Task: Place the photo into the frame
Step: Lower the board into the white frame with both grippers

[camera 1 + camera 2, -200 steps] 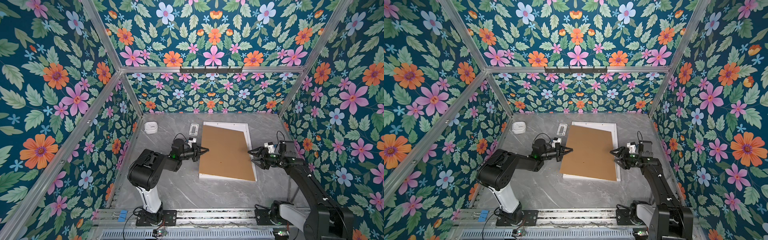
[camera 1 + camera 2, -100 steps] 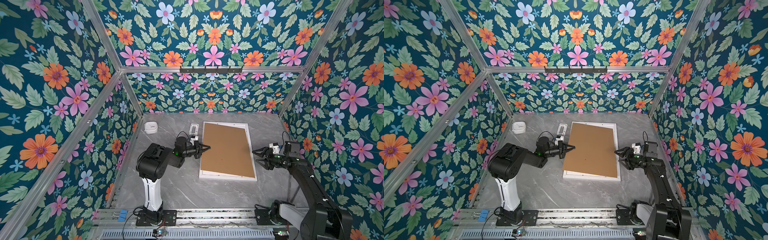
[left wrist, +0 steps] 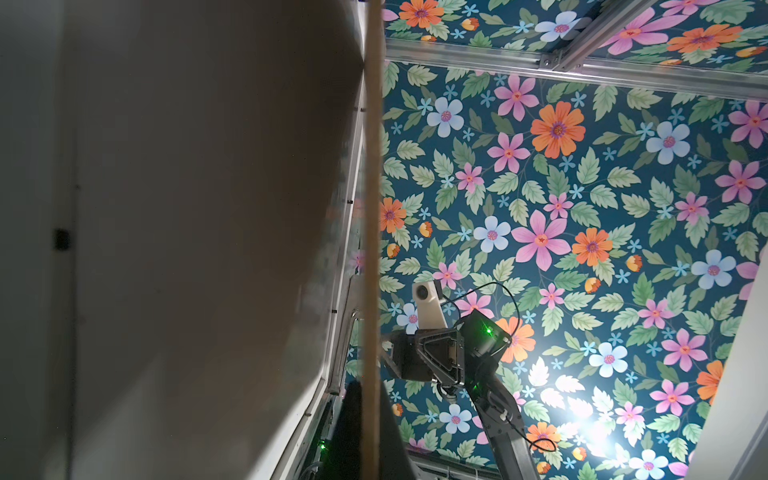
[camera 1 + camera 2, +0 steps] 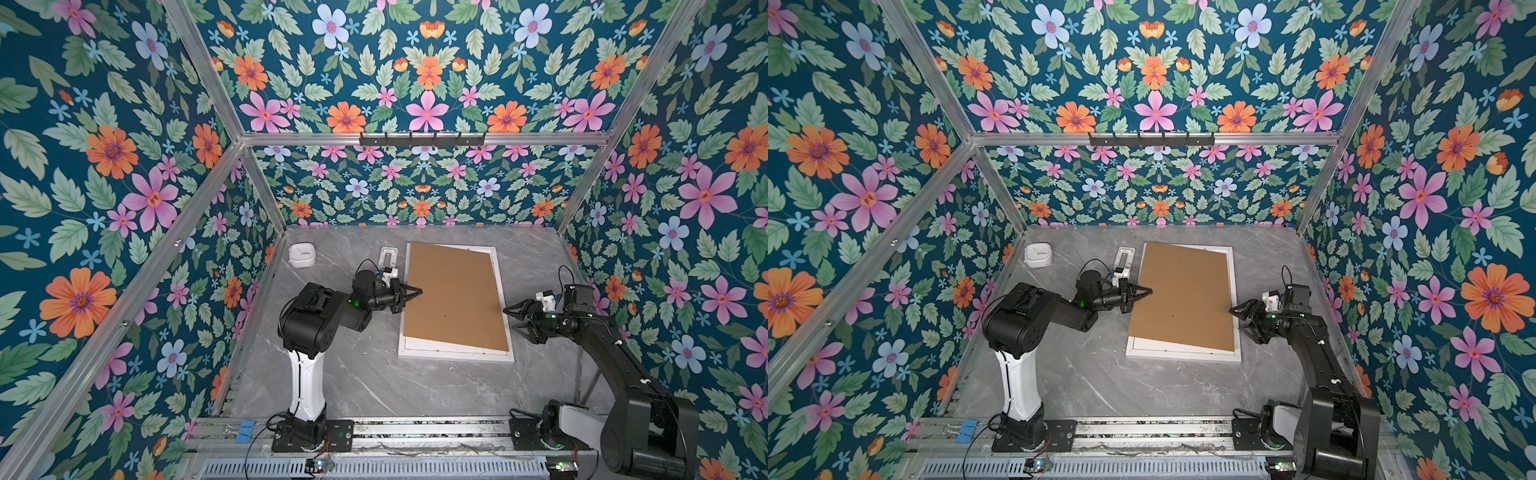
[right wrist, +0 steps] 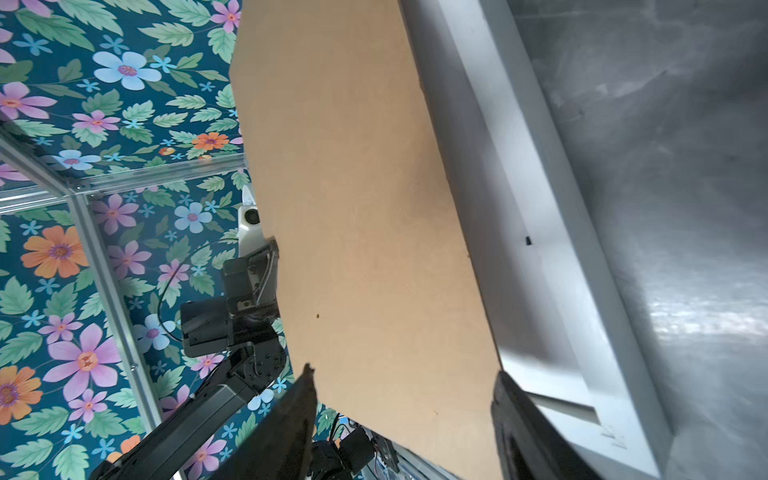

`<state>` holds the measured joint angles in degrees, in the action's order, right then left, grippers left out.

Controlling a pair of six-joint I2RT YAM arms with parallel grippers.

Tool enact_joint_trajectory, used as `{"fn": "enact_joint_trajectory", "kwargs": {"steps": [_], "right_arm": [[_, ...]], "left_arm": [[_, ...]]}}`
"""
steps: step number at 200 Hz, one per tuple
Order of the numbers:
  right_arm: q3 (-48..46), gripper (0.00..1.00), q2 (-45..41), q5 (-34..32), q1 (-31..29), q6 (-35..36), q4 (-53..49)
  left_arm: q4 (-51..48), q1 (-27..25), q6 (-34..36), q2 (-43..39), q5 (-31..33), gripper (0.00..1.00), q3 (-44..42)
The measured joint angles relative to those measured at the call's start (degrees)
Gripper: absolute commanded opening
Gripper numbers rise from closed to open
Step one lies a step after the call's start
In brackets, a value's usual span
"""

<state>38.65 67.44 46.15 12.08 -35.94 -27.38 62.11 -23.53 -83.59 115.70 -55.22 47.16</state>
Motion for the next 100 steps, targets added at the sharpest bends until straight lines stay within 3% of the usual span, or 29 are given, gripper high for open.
{"fn": "enact_joint_trajectory", "kwargs": {"steps": [100], "right_arm": [[-0.04,0.67,3.89,-1.4,0.0,2.08,0.2]], "left_arm": [[-5.31,-0.66,9.97,0.59,1.31,0.0,1.4]]}}
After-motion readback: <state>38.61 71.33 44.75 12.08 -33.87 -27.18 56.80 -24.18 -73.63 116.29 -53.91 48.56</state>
